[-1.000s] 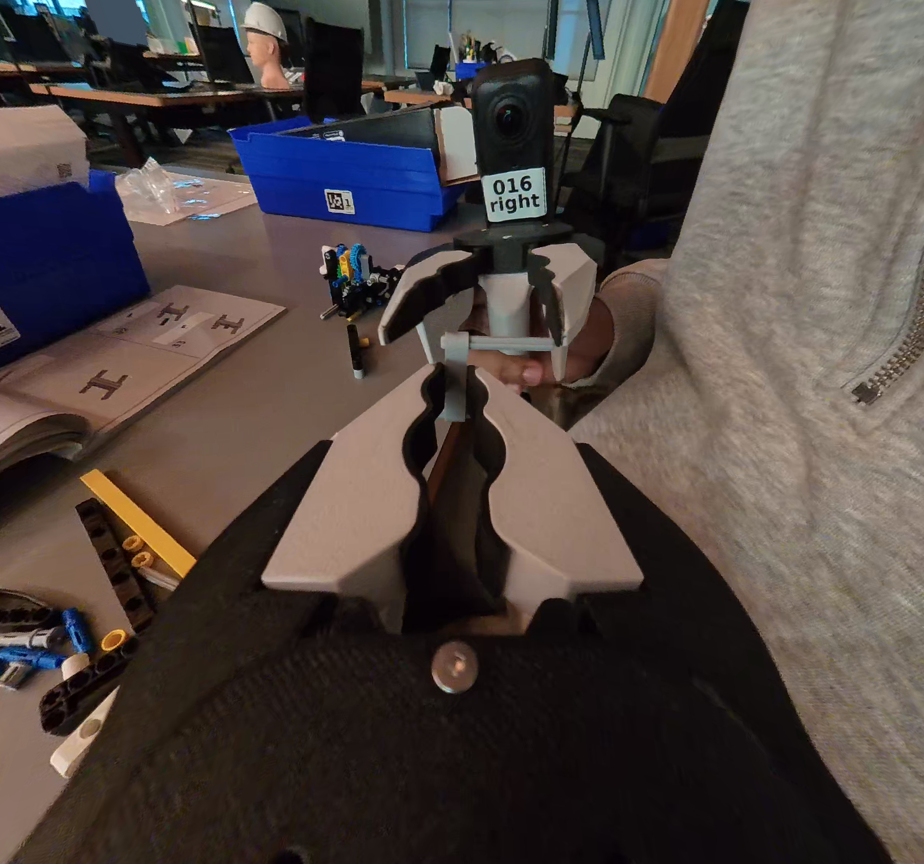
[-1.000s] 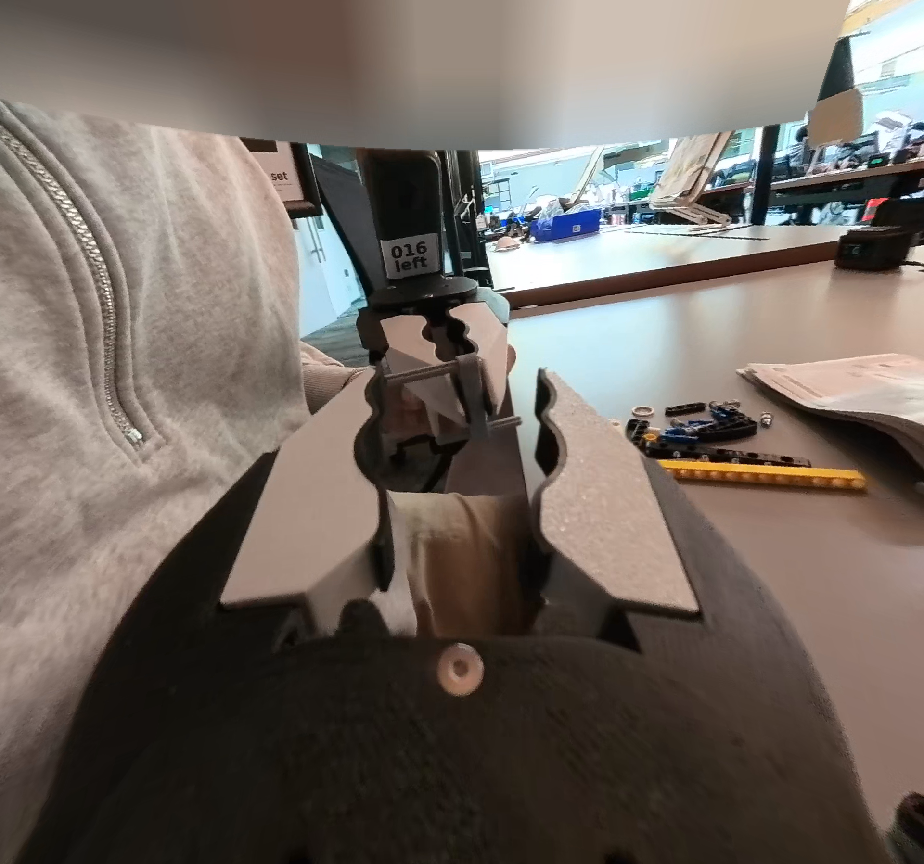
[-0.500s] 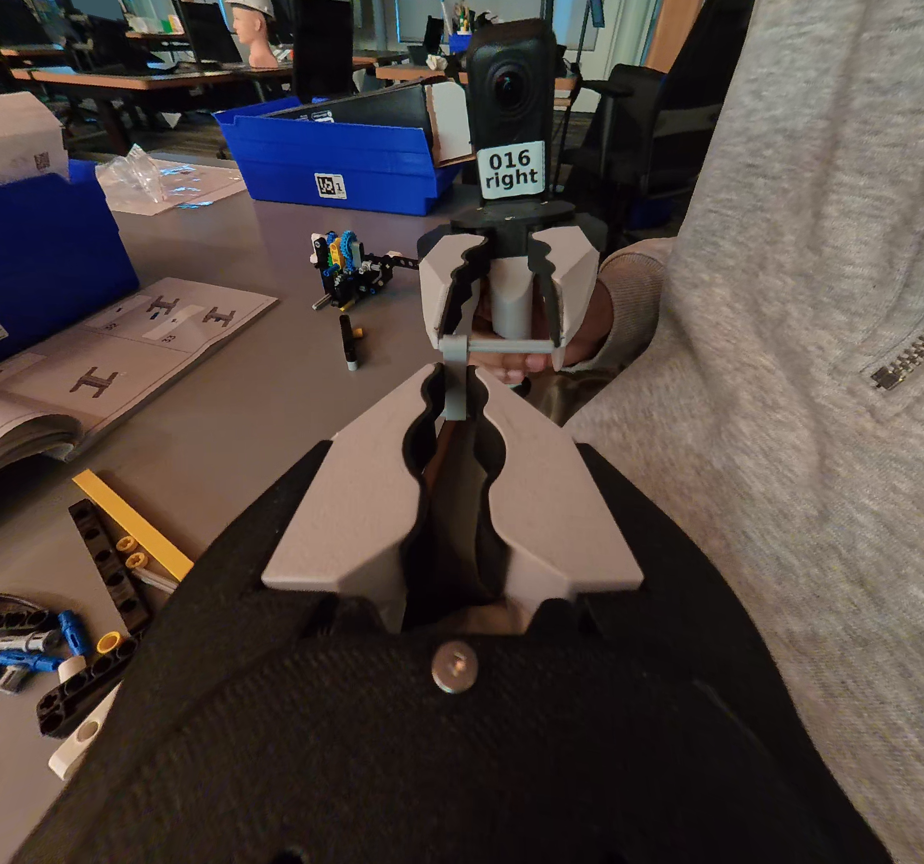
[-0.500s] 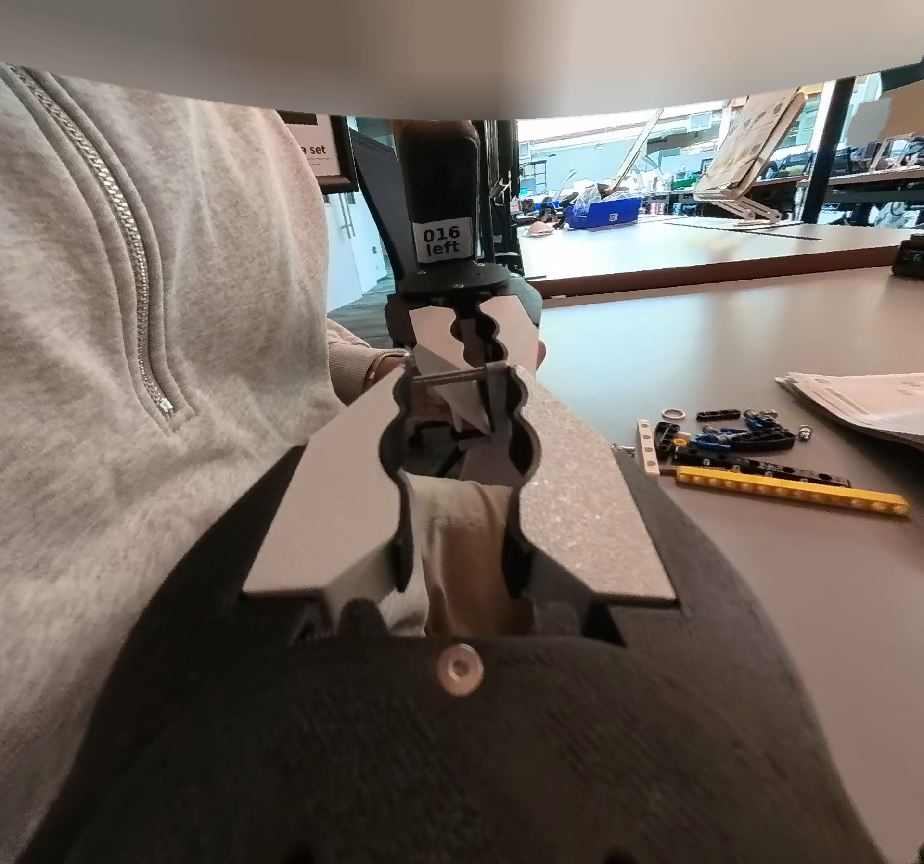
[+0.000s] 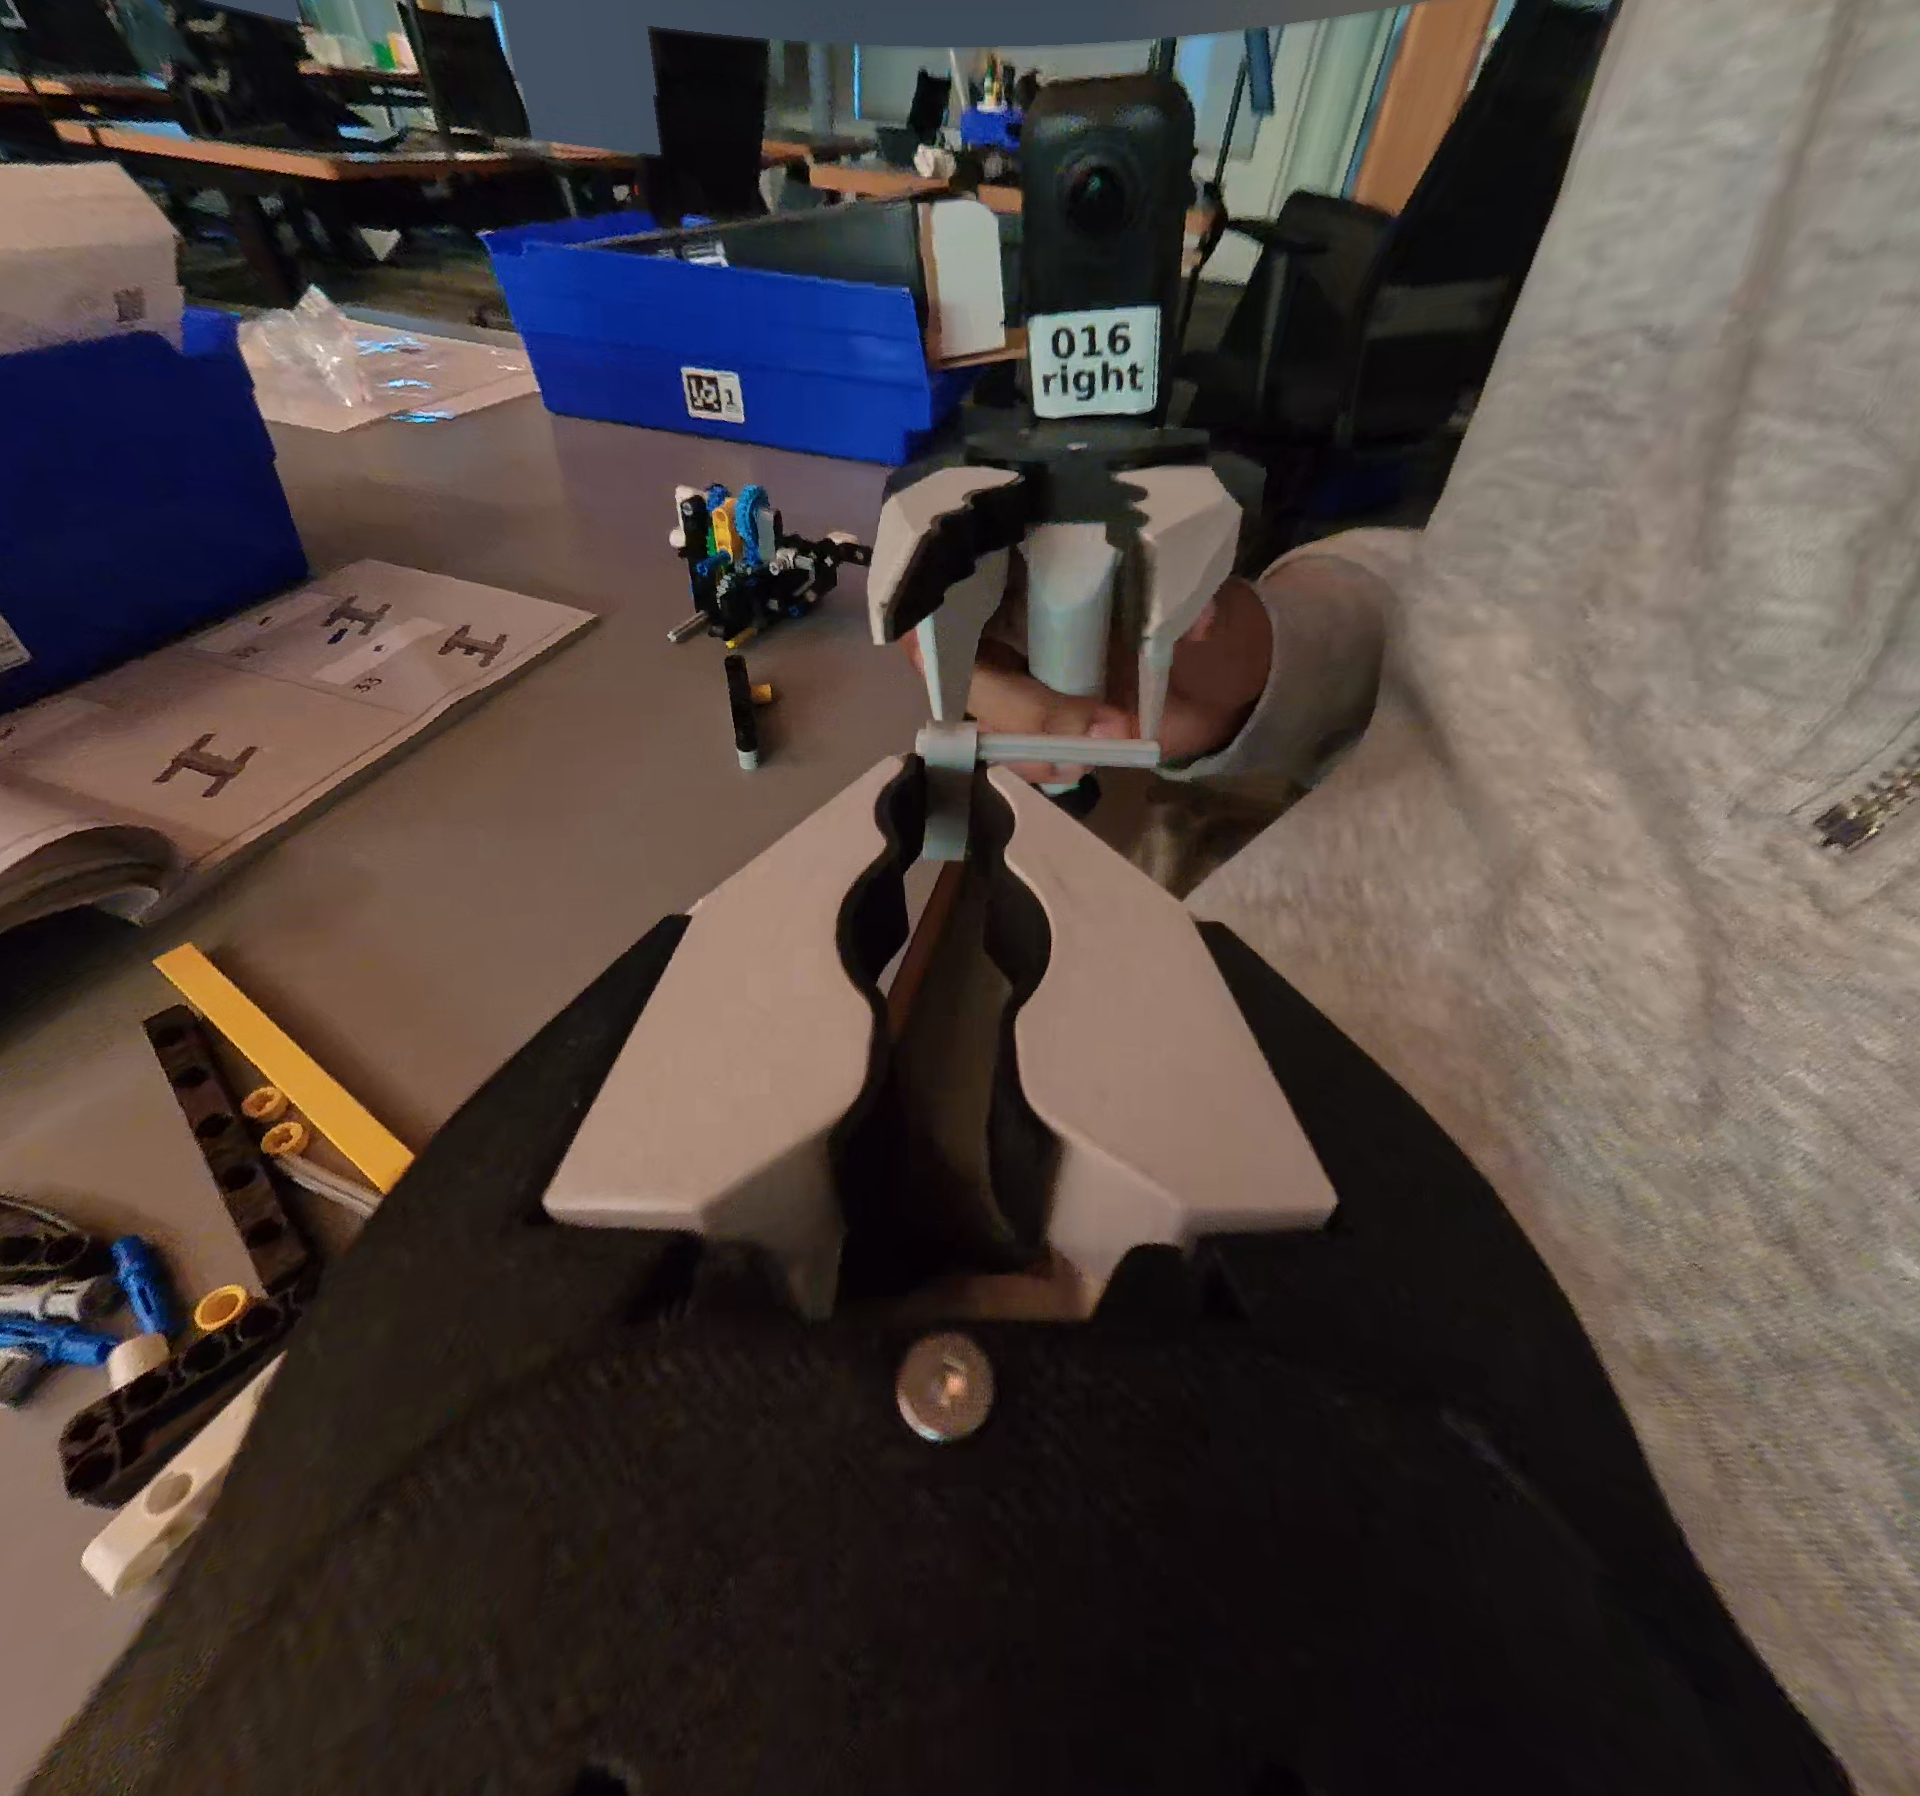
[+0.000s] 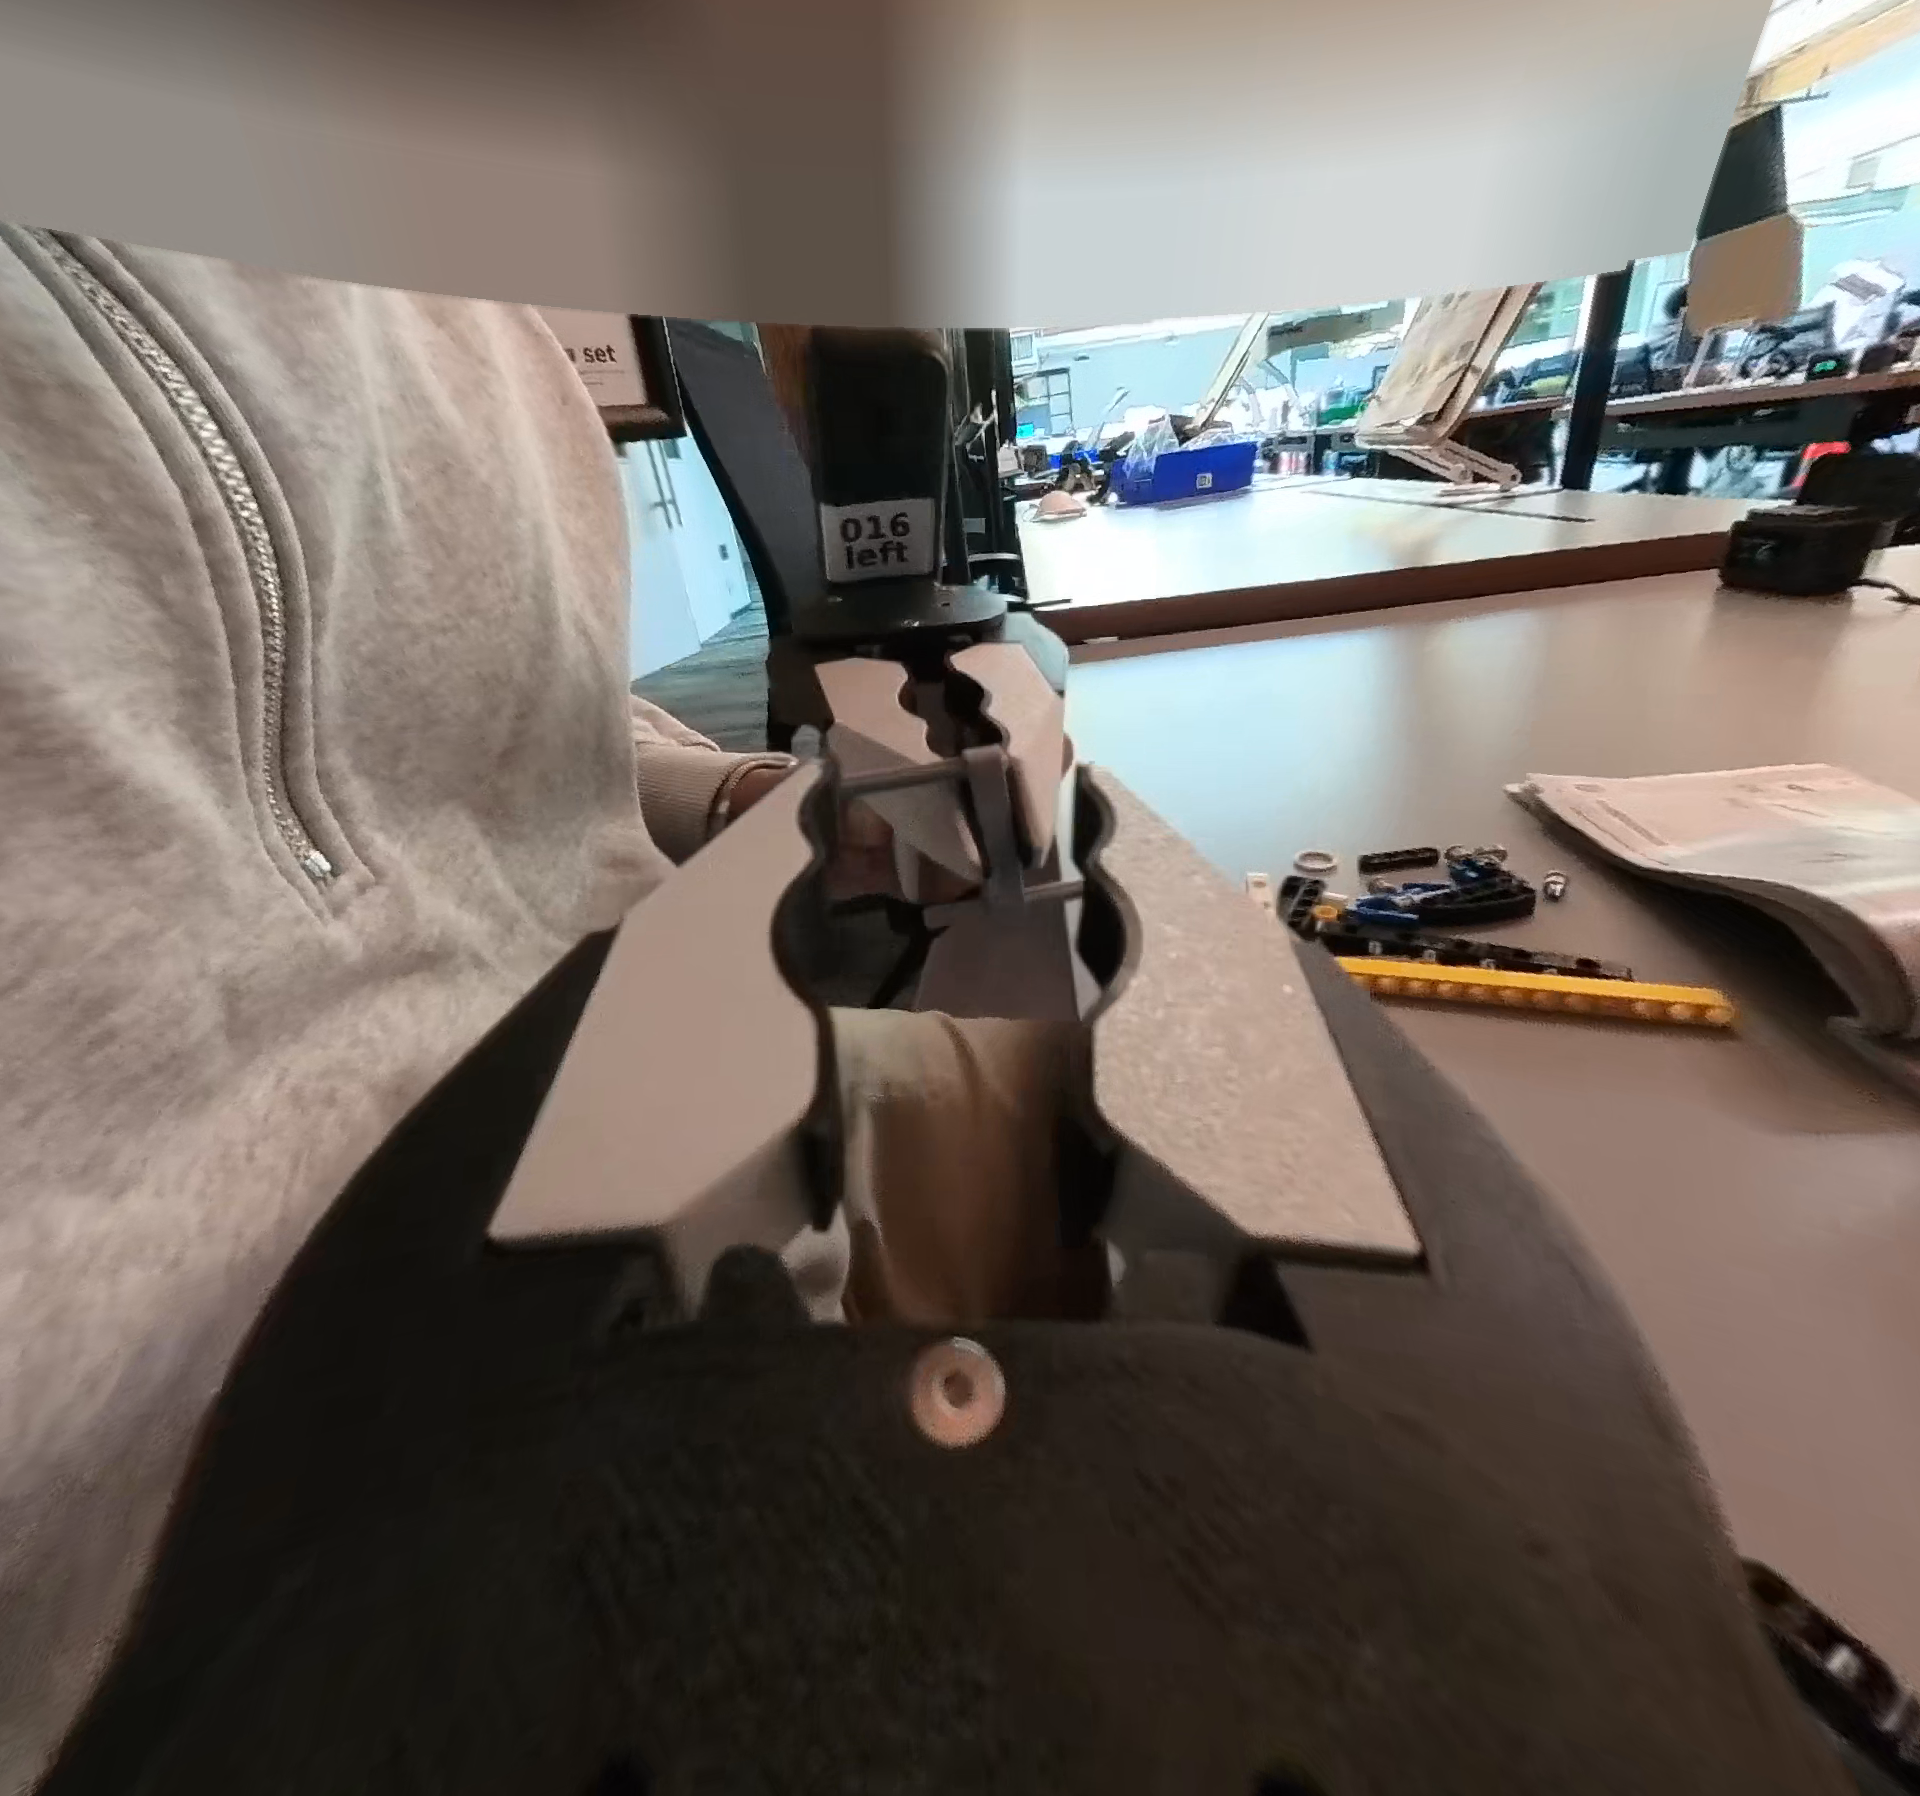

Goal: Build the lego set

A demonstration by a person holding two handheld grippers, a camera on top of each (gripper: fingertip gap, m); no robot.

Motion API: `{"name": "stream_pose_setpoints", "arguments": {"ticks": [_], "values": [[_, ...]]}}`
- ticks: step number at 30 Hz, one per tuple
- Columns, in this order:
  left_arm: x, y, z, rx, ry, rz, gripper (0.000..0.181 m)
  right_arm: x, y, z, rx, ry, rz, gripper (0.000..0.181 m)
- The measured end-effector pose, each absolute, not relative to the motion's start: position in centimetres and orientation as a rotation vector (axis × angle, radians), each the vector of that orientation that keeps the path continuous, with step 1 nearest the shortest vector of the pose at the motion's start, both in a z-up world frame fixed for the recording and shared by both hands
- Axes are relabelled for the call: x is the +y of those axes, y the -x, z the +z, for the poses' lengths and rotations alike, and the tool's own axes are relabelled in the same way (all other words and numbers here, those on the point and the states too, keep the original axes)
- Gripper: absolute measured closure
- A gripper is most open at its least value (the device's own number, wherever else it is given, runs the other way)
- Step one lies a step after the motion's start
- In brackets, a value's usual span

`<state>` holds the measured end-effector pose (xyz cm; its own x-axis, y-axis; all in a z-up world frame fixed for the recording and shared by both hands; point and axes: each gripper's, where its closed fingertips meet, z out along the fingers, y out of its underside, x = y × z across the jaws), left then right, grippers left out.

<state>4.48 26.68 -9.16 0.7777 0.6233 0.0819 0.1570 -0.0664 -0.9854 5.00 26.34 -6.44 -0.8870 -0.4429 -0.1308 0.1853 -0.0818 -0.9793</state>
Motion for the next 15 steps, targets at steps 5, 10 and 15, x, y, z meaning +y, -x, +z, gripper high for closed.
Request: {"name": "stream_pose_setpoints", "arguments": {"ticks": [5, 10, 15], "values": [[26.7, -4.2, -9.7, -0.665, 1.624, 0.385, 0.177, 26.0, -5.9, -6.6, 1.768, 0.289, -1.971, 0.129], [27.5, -4.2, -10.4, -0.658, 1.662, 0.365, 0.177, 25.6, -6.6, -7.9, 1.885, 0.349, -1.919, 0.134], [27.0, -4.2, -8.4, -0.662, 1.49, 0.303, 0.177, 26.0, -5.5, -7.3, 1.856, 0.287, -1.952, 0.131]]}}
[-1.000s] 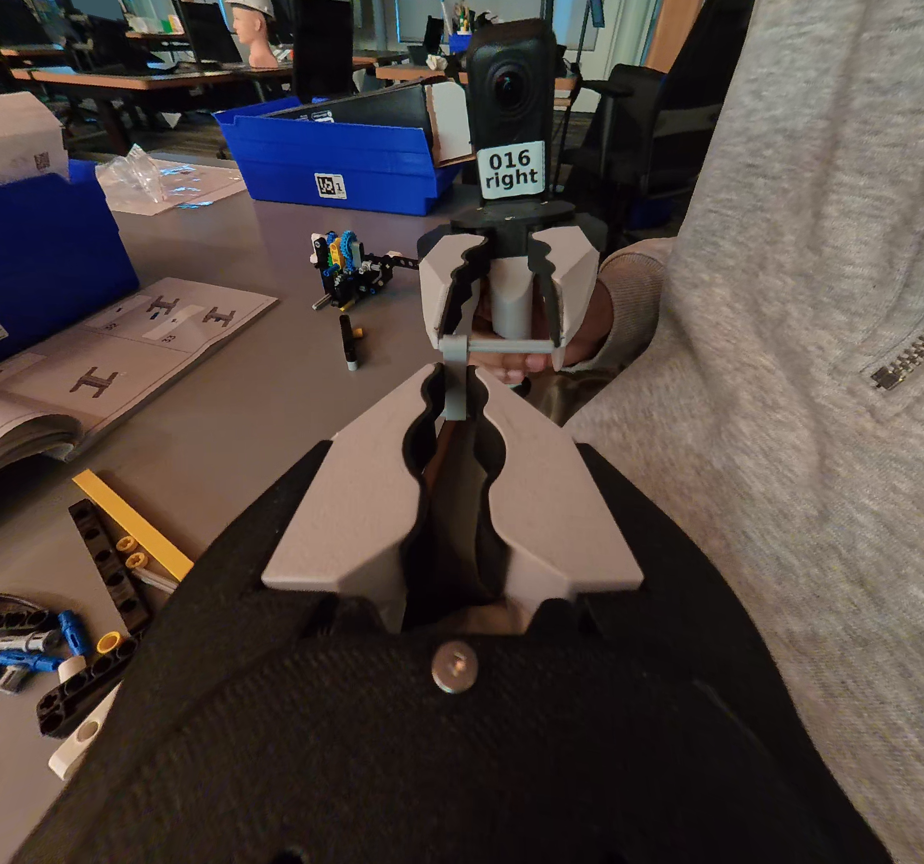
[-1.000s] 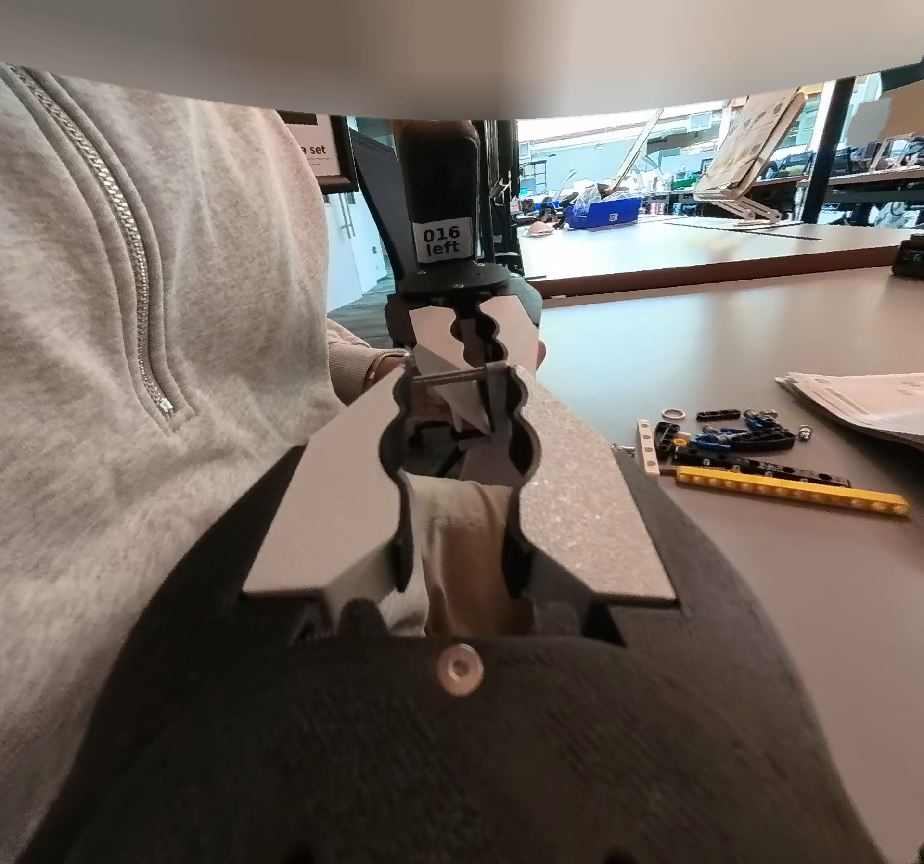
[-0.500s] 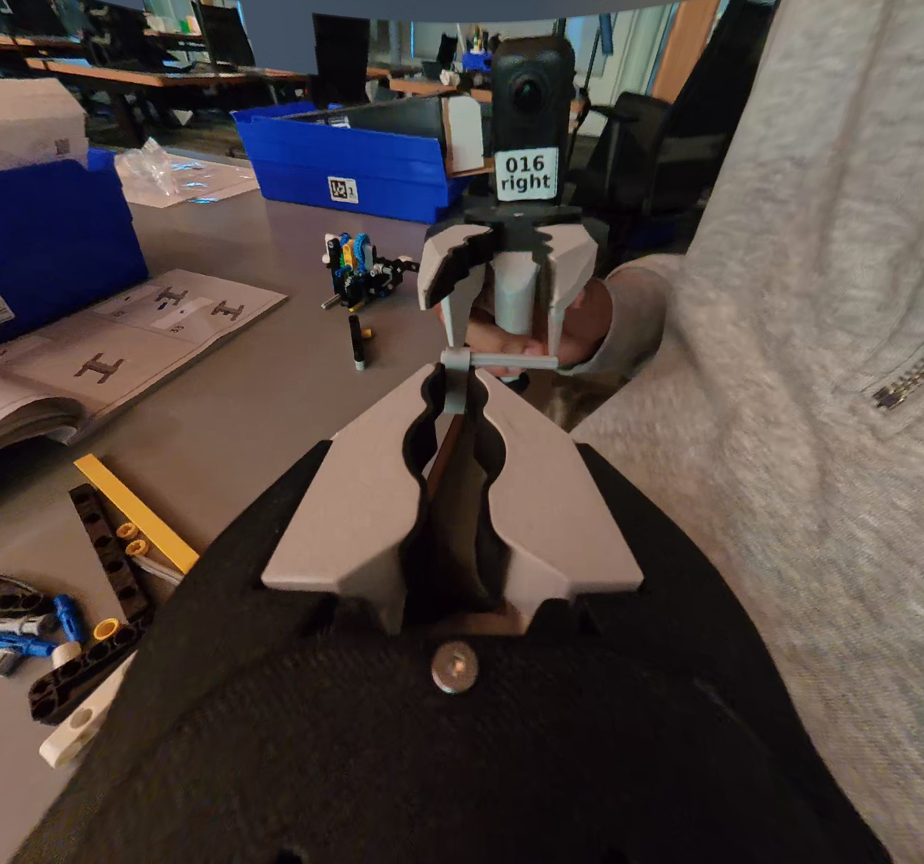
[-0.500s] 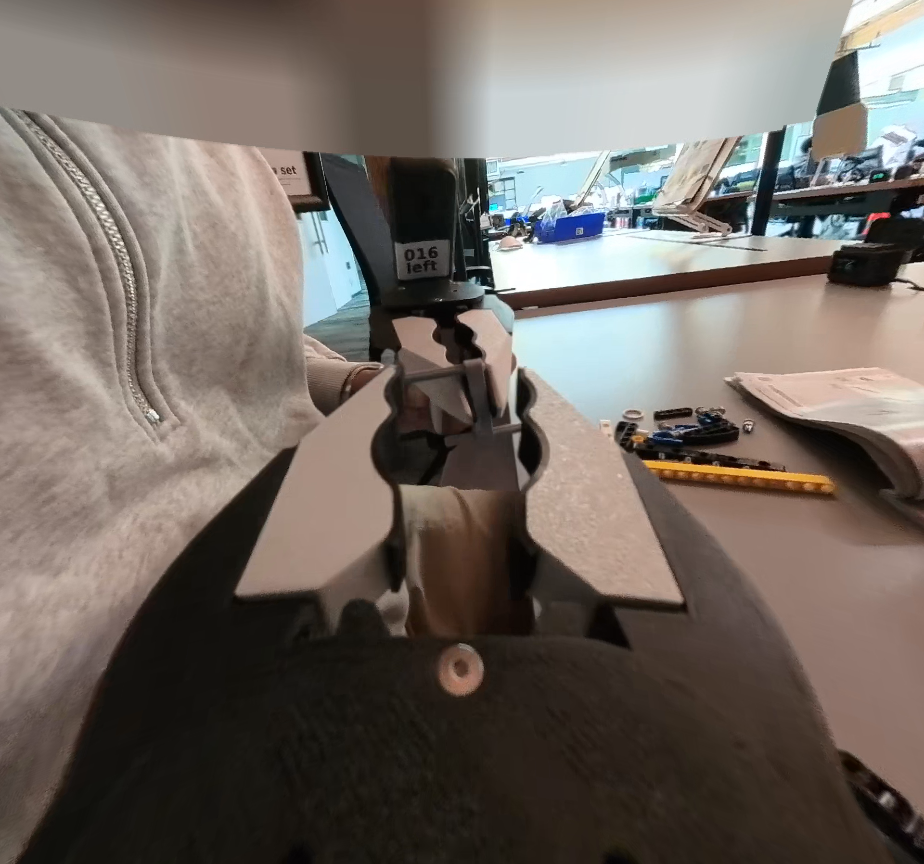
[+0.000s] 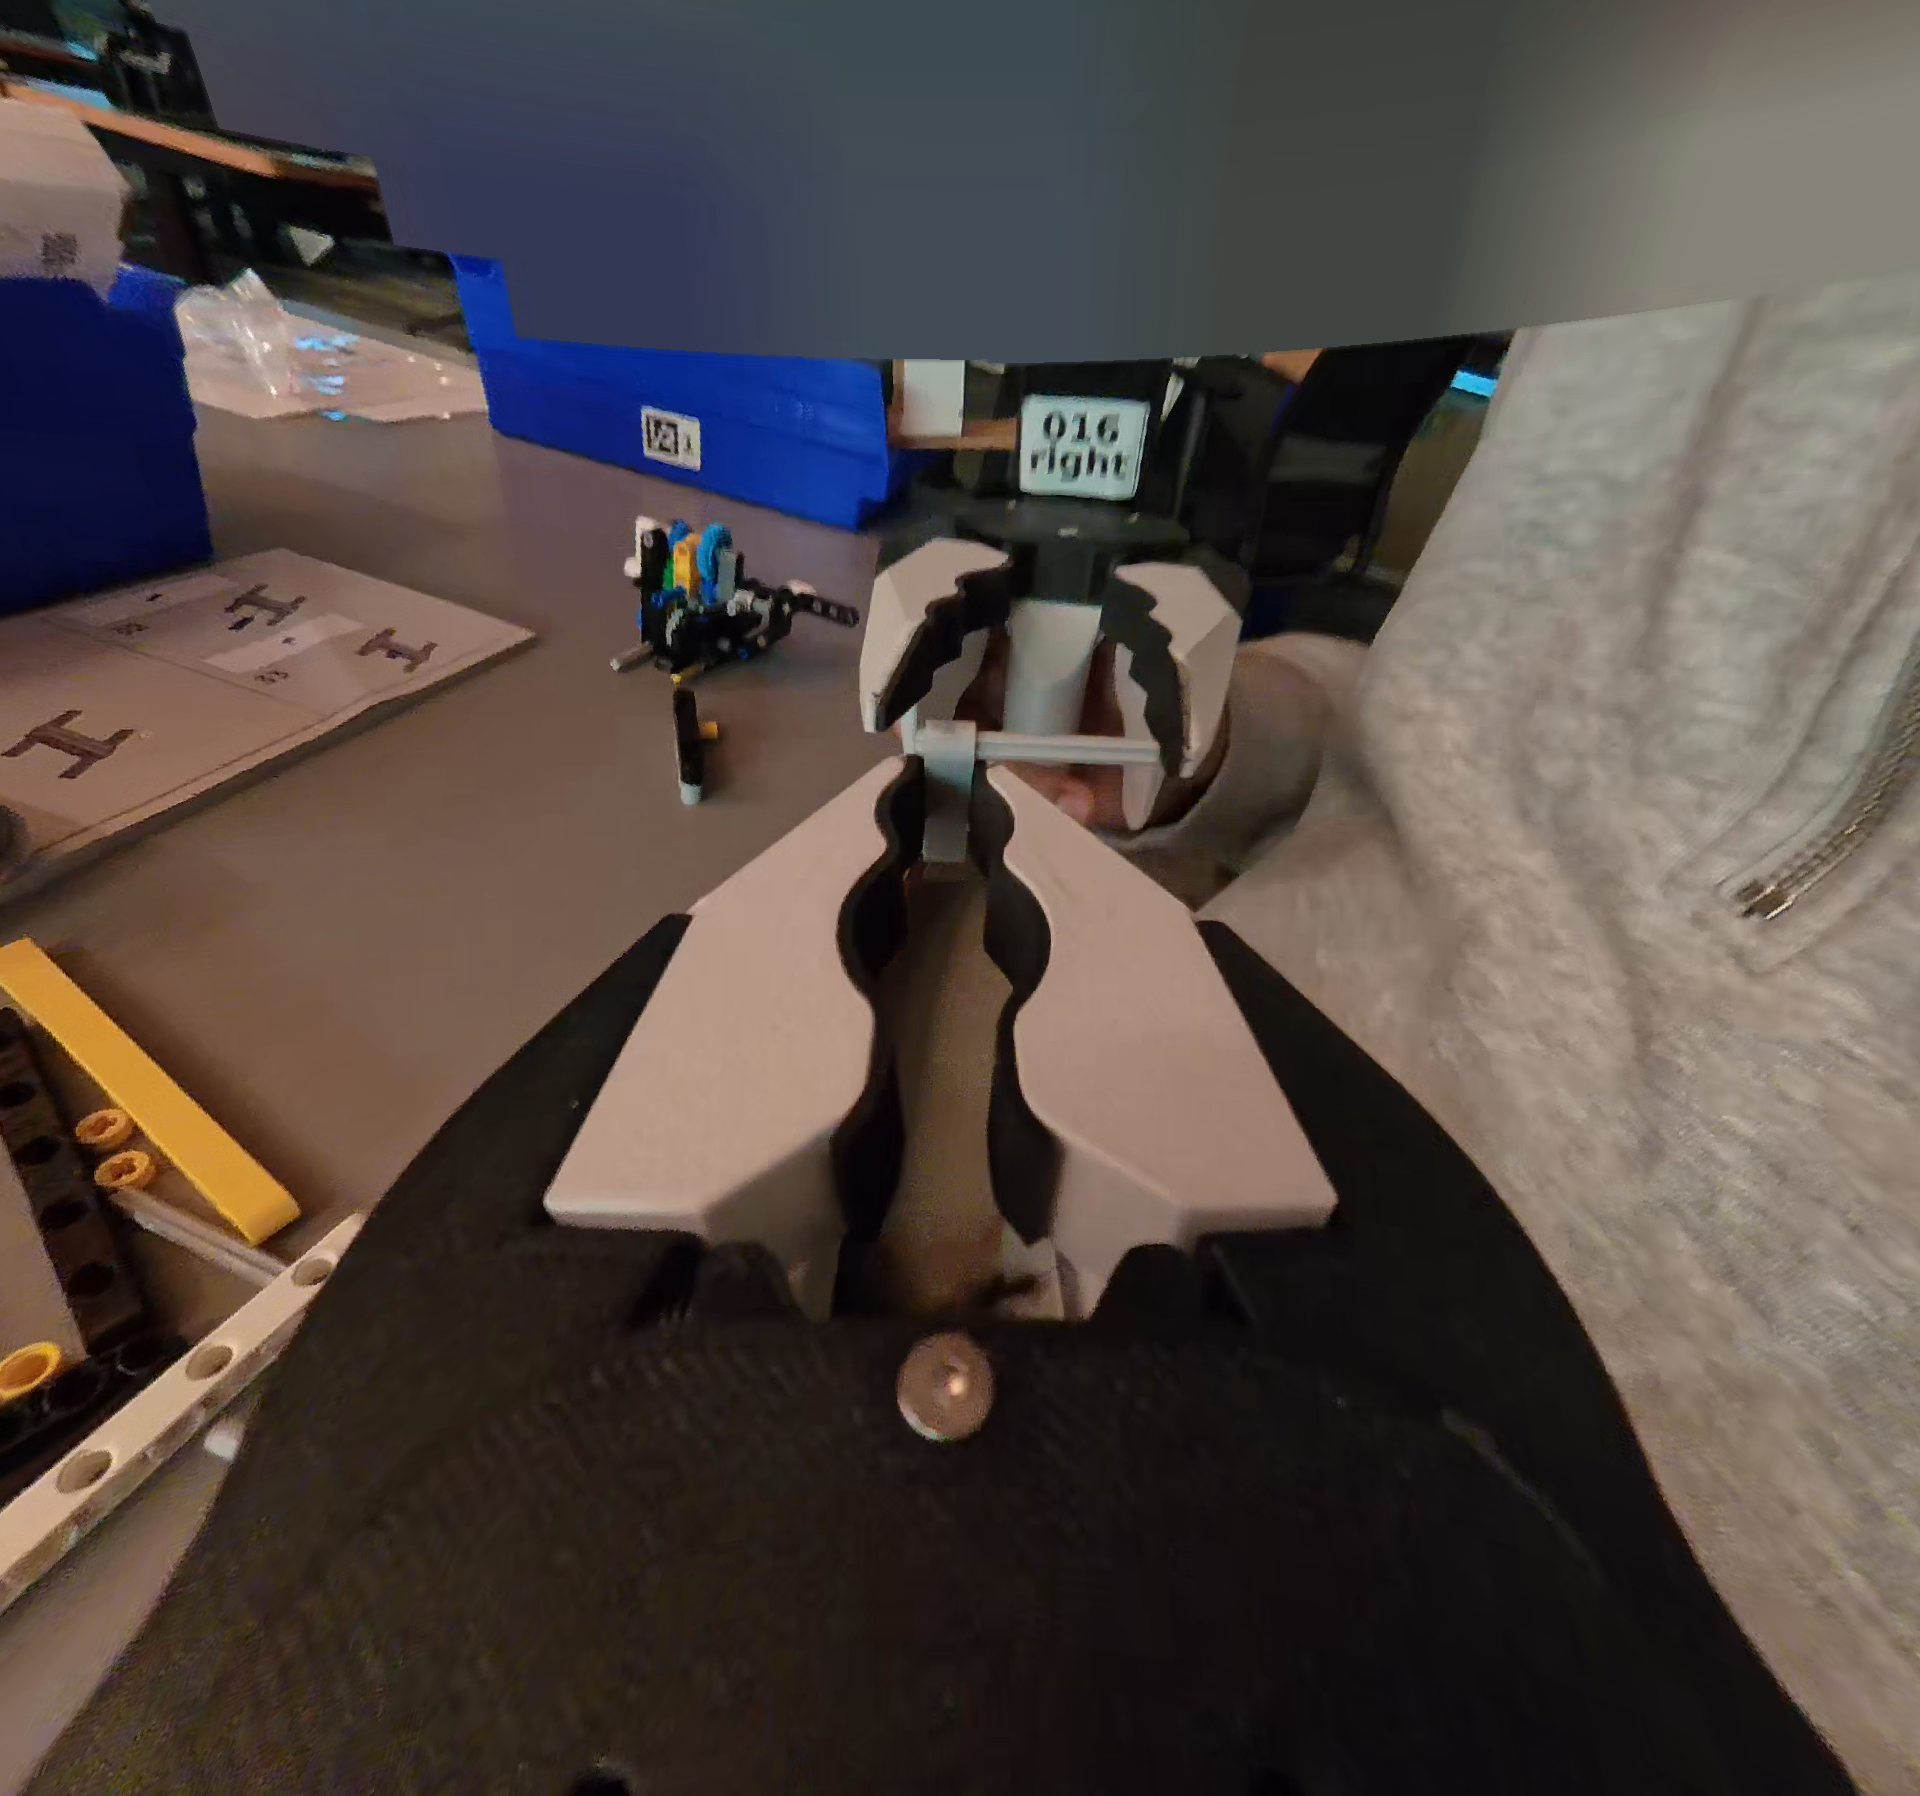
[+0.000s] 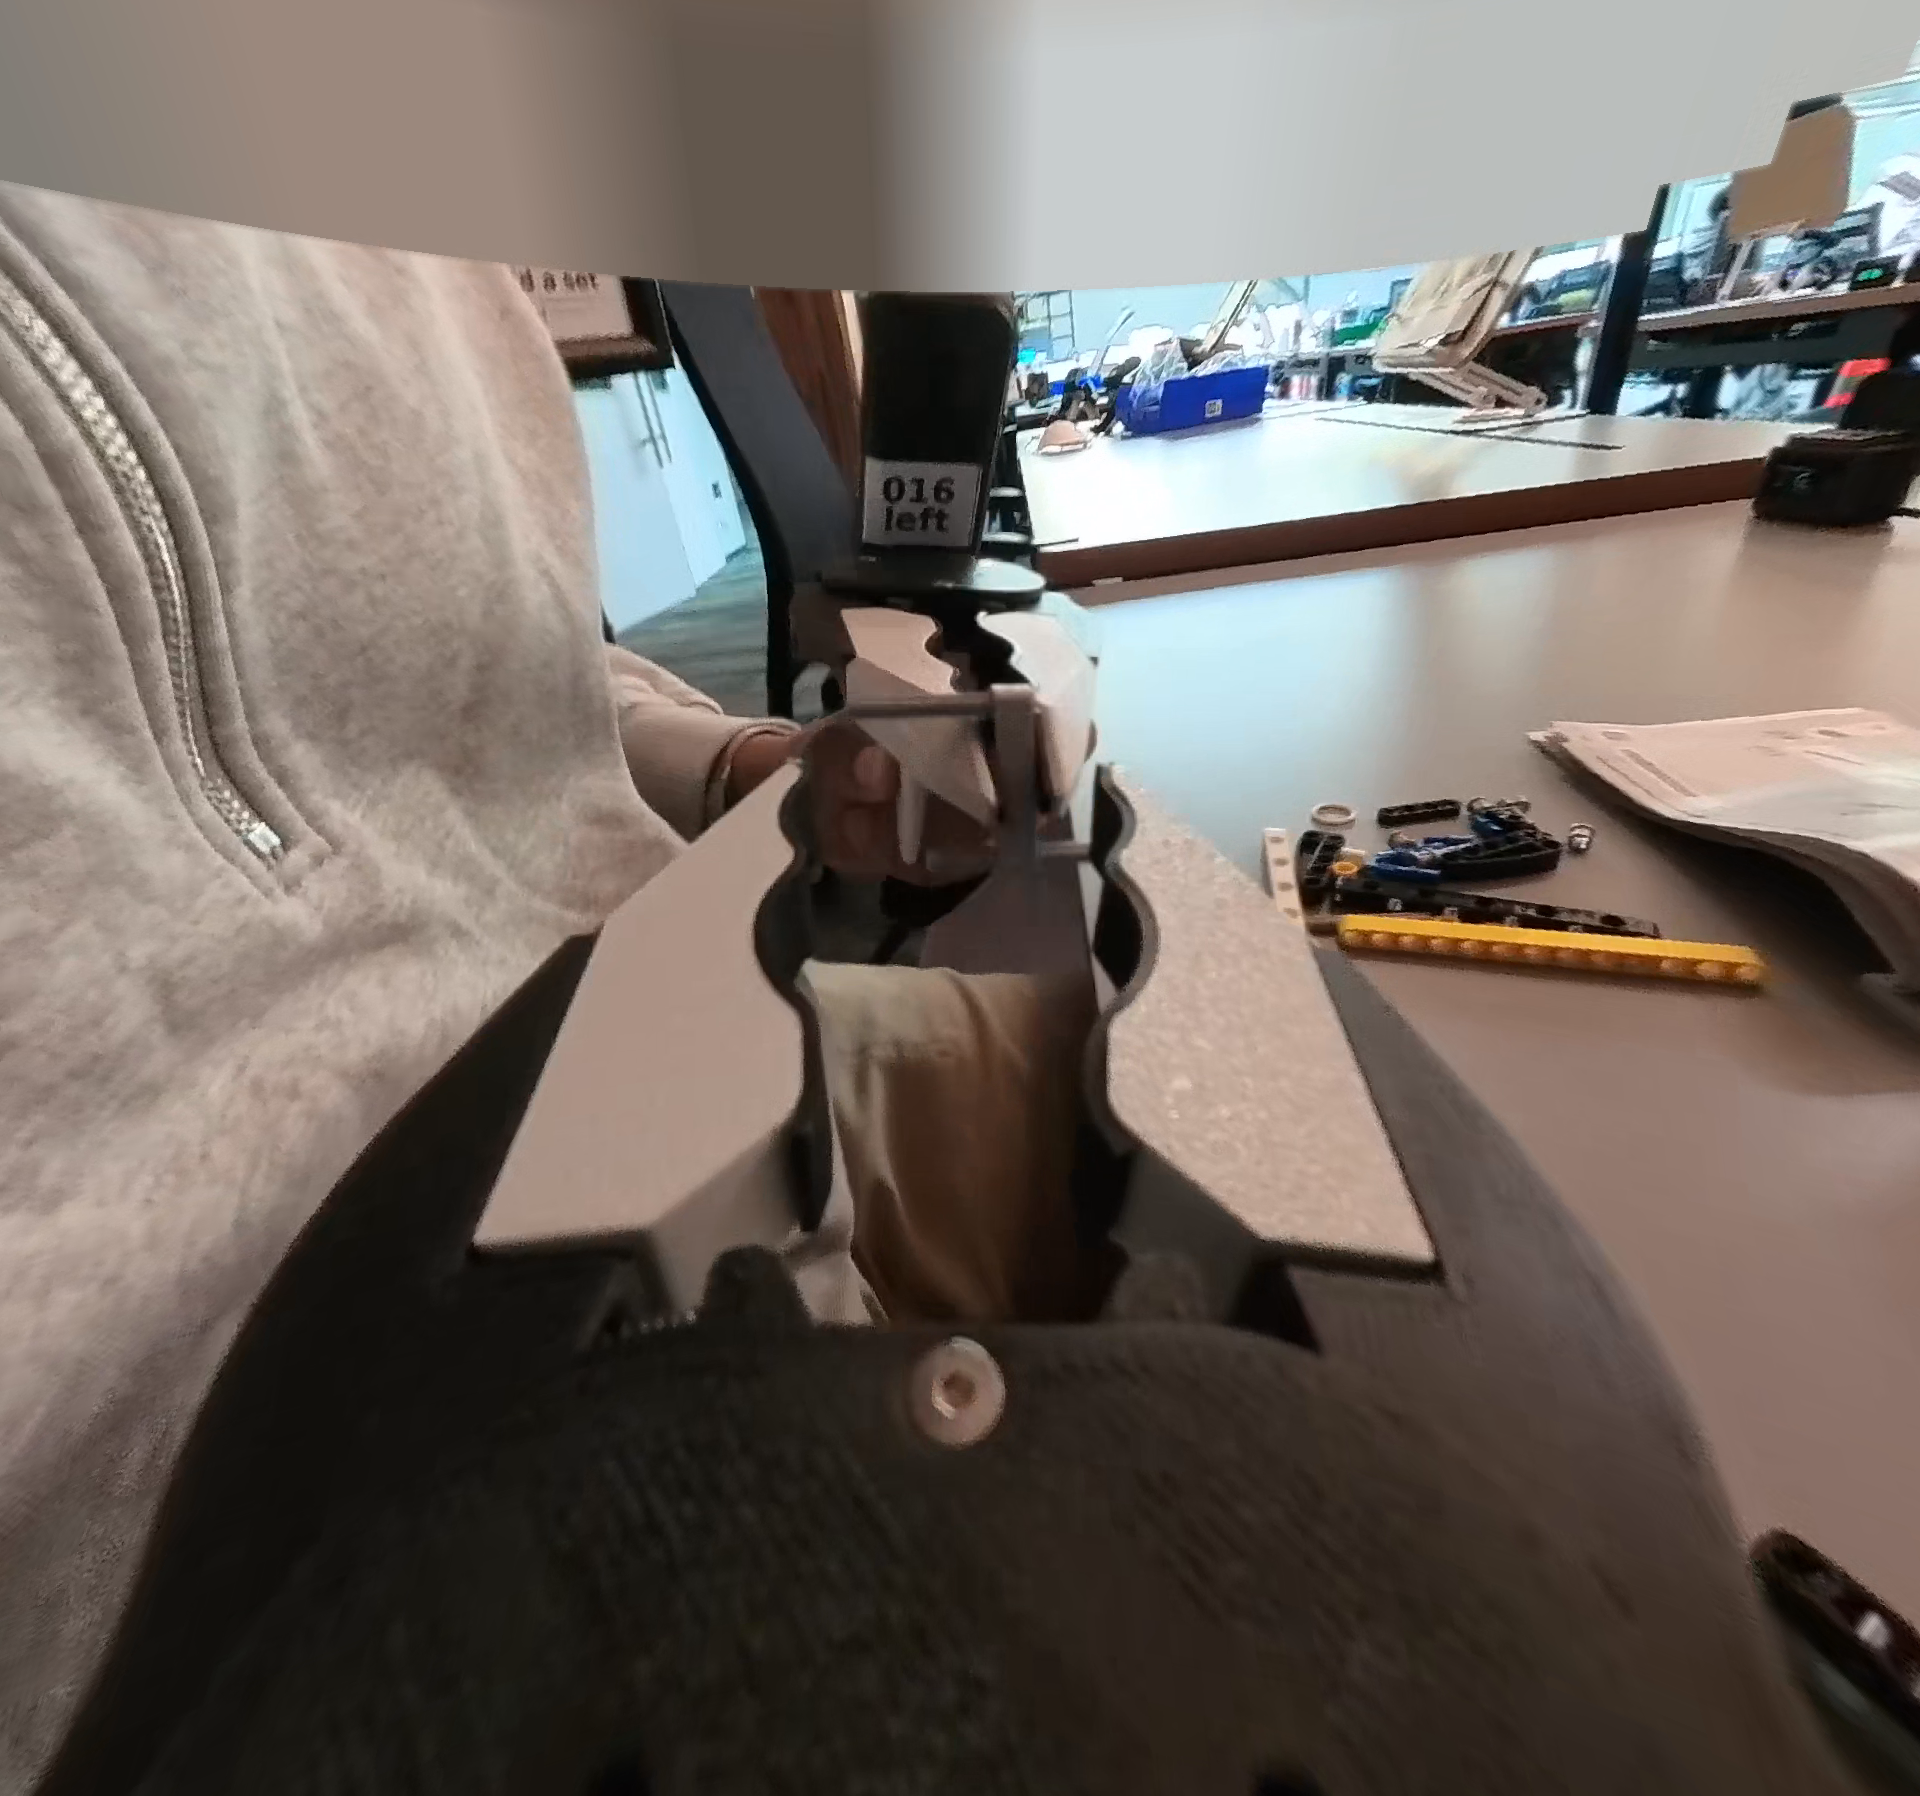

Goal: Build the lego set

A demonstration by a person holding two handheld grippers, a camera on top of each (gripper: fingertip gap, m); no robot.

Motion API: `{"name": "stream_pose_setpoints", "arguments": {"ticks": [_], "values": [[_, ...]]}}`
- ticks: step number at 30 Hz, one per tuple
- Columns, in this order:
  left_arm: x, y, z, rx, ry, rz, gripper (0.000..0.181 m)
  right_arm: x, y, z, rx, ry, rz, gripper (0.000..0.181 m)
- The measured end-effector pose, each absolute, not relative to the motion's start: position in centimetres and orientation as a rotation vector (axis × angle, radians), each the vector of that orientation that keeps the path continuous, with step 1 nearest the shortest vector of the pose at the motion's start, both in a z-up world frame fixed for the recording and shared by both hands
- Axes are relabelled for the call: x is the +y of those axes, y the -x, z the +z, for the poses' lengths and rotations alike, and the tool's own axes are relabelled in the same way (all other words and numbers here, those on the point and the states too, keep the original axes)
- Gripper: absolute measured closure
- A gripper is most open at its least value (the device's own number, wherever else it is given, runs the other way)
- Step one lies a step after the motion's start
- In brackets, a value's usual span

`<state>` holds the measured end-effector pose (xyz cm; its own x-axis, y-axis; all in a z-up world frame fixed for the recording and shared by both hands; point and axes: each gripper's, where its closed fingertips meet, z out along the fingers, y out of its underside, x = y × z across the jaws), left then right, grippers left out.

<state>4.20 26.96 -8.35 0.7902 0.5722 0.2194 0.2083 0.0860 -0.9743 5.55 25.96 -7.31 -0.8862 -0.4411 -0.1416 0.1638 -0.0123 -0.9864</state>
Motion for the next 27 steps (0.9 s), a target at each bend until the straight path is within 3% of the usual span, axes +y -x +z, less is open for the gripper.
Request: {"name": "stream_pose_setpoints", "arguments": {"ticks": [4, 11, 19, 23, 24, 27], "values": [[26.0, -4.3, -6.7, -0.662, 1.351, 0.239, 0.177, 26.0, -4.5, -7.4, 1.833, 0.188, -1.929, 0.133], [26.1, -4.6, -5.8, -0.643, 1.281, 0.17, 0.177, 25.2, -5.5, -7.3, 1.767, 0.108, -1.859, 0.116], [27.2, -5.3, -5.8, -0.602, 1.312, 0.148, 0.177, 24.8, -6.0, -7.7, 1.833, 0.154, -1.865, 0.142], [27.3, -5.2, -5.8, -0.604, 1.305, 0.138, 0.177, 24.9, -5.9, -7.6, 1.827, 0.151, -1.871, 0.142], [27.3, -5.1, -5.8, -0.611, 1.302, 0.137, 0.173, 24.9, -5.8, -7.4, 1.82, 0.148, -1.883, 0.143], [26.9, -4.4, -5.8, -0.65, 1.268, 0.156, 0.138, 25.1, -5.0, -6.8, 1.8, 0.125, -1.958, 0.142]]}}
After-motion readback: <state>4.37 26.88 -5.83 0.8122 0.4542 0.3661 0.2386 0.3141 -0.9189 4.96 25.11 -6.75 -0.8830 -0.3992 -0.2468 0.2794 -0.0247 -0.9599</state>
